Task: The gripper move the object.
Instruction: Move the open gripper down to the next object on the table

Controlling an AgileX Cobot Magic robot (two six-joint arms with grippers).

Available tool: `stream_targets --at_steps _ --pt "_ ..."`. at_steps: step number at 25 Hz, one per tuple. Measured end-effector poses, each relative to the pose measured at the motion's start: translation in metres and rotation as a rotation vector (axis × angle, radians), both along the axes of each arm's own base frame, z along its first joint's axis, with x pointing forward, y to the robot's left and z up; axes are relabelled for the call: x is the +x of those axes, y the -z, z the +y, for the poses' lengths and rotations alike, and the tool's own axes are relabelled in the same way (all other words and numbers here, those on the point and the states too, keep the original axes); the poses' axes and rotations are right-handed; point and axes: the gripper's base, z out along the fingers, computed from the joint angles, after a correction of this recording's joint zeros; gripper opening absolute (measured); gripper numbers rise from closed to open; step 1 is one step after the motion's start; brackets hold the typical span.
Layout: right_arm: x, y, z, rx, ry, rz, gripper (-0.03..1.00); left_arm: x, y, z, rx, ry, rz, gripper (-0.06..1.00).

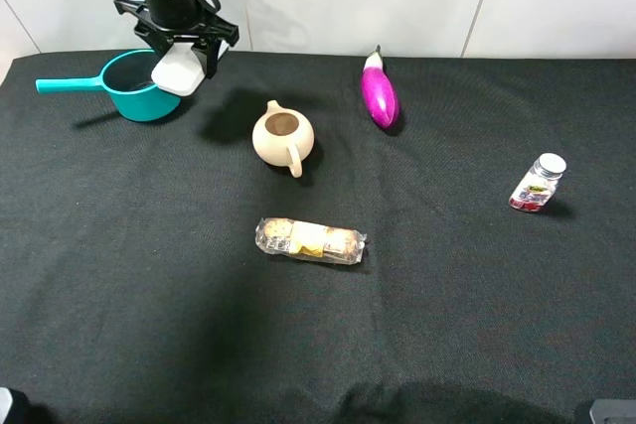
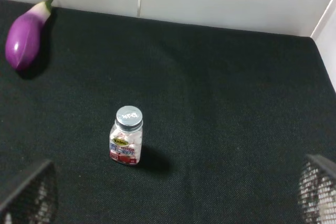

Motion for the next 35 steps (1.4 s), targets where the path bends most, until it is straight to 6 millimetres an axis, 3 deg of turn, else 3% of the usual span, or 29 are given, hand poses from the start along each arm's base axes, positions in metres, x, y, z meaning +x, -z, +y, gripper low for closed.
stream_targets --at_steps 14,35 --pt "0.0 0.0 0.0 0.0 0.0 0.0 0.69 0.011 0.036 -0.004 0.01 -0.001 0.036 0.67" --pt "0.0 0.0 0.0 0.001 0.0 0.0 0.69 0.016 0.073 -0.001 0.023 -0.009 0.079 0.67"
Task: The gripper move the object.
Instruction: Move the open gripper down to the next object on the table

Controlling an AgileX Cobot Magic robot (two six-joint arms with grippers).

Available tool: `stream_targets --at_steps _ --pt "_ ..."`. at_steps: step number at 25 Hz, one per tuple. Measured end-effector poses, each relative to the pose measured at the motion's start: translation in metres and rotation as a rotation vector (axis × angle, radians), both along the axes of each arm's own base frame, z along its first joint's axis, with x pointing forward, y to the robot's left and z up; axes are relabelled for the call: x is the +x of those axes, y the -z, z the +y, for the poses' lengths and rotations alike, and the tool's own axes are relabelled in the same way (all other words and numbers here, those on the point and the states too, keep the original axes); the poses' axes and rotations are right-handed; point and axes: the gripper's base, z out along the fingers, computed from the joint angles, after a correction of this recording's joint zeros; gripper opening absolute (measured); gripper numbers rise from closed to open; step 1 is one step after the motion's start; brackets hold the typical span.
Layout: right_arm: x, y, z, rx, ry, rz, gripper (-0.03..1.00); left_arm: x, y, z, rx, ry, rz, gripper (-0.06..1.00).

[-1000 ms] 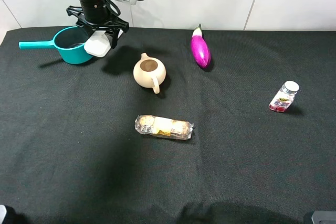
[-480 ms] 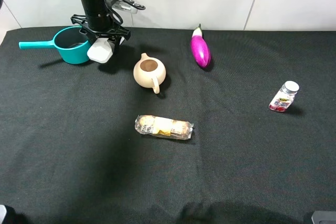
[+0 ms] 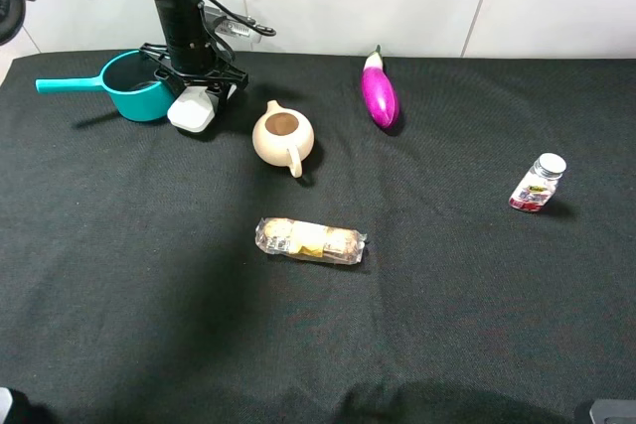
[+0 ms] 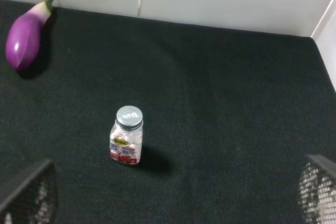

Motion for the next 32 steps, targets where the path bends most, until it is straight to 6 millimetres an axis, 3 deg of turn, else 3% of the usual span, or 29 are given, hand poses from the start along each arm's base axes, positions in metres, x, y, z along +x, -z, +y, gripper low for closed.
stream_targets --at_steps 32 --pt "0.0 0.0 0.0 0.0 0.0 0.0 0.69 0.0031 0.0019 -0.0011 -0.01 0.001 -0.03 0.67"
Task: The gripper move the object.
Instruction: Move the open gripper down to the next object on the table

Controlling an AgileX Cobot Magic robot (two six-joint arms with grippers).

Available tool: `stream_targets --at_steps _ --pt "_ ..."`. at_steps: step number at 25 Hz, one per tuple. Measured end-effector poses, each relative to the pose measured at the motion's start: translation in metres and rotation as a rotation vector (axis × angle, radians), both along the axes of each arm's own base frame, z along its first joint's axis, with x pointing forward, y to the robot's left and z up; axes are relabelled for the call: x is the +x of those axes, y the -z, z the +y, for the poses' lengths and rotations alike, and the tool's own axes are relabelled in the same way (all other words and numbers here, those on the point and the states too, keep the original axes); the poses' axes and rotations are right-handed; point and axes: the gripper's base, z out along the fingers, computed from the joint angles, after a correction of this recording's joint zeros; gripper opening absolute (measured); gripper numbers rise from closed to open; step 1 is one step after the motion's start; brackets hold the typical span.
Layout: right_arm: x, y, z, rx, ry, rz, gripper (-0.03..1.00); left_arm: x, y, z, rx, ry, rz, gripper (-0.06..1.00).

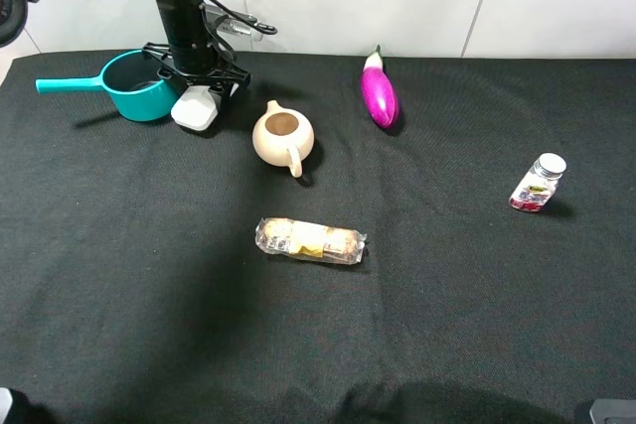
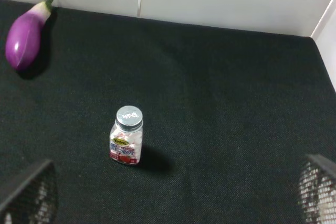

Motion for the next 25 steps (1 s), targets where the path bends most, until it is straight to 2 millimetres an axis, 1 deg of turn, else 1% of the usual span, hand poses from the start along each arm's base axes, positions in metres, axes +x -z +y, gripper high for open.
stream_targets --at_steps 25 --pt "0.0 0.0 0.0 0.0 0.0 0.0 0.69 -0.0008 0.0001 -0.0014 -0.016 -0.008 0.009 0.67"
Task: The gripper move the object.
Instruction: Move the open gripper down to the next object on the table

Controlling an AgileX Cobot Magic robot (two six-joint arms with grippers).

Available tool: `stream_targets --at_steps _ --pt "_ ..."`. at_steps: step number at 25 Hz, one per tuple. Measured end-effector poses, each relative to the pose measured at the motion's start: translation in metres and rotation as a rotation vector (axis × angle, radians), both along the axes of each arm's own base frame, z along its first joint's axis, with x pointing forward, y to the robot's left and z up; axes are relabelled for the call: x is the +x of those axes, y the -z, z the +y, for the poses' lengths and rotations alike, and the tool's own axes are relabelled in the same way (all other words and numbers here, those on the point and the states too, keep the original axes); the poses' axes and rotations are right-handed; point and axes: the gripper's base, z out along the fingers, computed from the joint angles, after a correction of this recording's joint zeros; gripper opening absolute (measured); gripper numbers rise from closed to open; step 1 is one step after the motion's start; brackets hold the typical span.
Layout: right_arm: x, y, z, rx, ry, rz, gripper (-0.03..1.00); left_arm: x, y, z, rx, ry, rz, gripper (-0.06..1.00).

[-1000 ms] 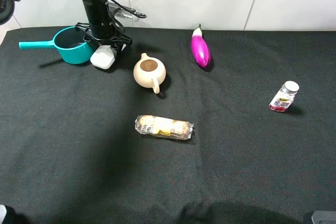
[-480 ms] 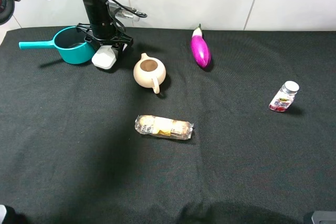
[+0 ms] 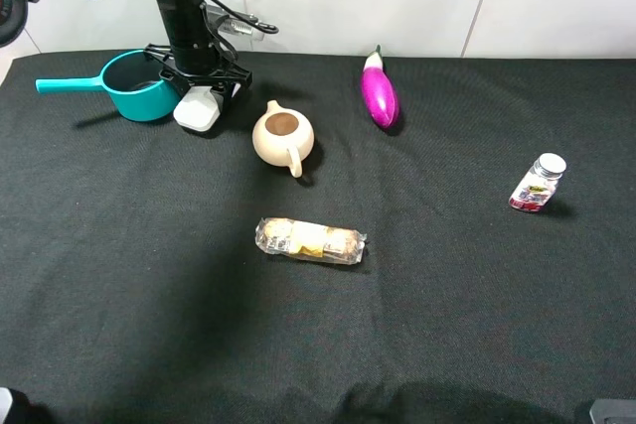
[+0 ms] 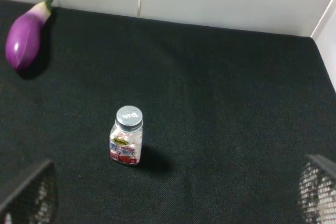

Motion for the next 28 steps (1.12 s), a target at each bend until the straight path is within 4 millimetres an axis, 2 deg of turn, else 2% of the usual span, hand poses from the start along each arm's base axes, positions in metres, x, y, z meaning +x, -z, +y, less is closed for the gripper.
stream_targets --at_steps 16,22,28 --pt "0.0 0.0 0.0 0.0 0.0 0.0 0.69 -0.0016 0.0001 0.0005 0.006 0.0 0.017 0.68" --pt "0.0 0.0 0.0 0.0 0.0 0.0 0.69 -0.0011 -0.0007 0.0005 0.006 0.0 0.014 0.78" --pt "0.0 0.0 0.0 0.0 0.0 0.0 0.69 -0.0013 -0.0007 0.0005 0.006 -0.001 0.016 0.8"
